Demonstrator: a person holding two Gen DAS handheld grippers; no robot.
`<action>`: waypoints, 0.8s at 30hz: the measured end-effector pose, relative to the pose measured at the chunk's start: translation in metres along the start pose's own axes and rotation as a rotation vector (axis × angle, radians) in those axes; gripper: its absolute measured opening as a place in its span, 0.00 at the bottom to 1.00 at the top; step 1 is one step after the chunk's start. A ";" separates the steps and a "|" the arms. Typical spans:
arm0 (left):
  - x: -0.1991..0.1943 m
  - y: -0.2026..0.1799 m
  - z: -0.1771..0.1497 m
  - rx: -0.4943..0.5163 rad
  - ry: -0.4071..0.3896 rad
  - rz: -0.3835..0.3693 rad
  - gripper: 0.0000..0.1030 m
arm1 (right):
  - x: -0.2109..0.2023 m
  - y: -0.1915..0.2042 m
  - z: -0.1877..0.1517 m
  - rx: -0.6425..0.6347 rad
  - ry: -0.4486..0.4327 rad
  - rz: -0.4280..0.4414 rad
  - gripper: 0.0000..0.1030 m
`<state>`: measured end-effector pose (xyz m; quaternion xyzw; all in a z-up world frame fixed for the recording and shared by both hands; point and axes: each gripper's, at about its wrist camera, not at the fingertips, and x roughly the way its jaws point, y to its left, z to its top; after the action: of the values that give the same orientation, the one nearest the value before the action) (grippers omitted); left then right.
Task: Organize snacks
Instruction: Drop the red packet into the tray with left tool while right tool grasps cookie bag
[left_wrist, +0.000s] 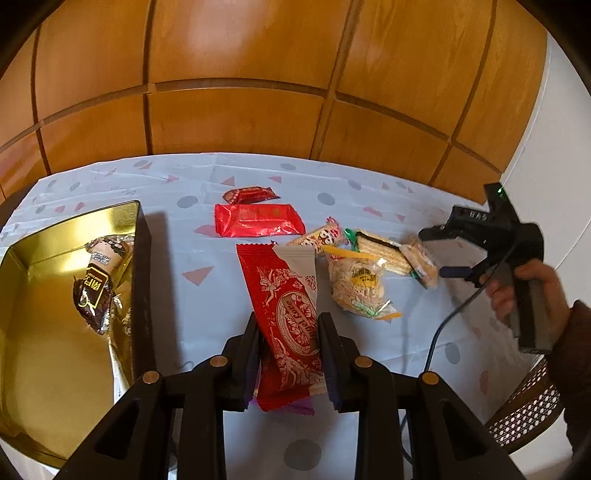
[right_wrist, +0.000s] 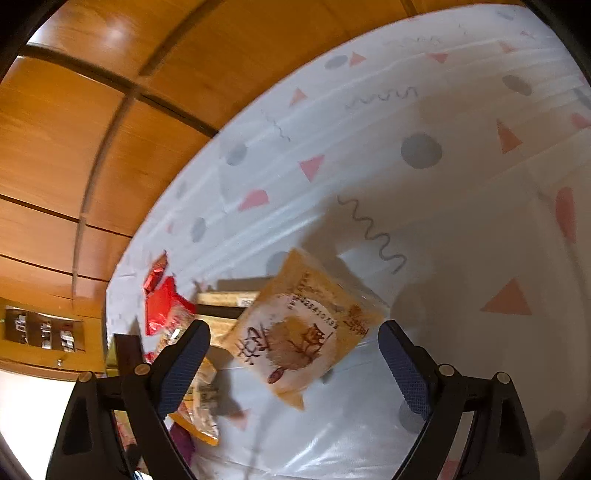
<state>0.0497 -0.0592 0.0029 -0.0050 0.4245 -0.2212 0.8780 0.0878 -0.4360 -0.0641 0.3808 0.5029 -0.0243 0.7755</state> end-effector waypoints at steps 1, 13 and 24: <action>-0.002 0.002 0.000 -0.006 -0.003 -0.001 0.29 | 0.002 0.002 0.000 -0.007 0.001 -0.007 0.90; -0.050 0.101 0.014 -0.240 -0.082 0.118 0.29 | 0.021 0.024 -0.001 -0.216 -0.015 -0.223 0.63; -0.014 0.219 0.035 -0.414 0.026 0.278 0.29 | 0.025 0.029 -0.004 -0.267 0.003 -0.273 0.64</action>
<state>0.1523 0.1377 -0.0071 -0.1232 0.4688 -0.0065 0.8747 0.1090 -0.4040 -0.0682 0.2030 0.5498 -0.0618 0.8079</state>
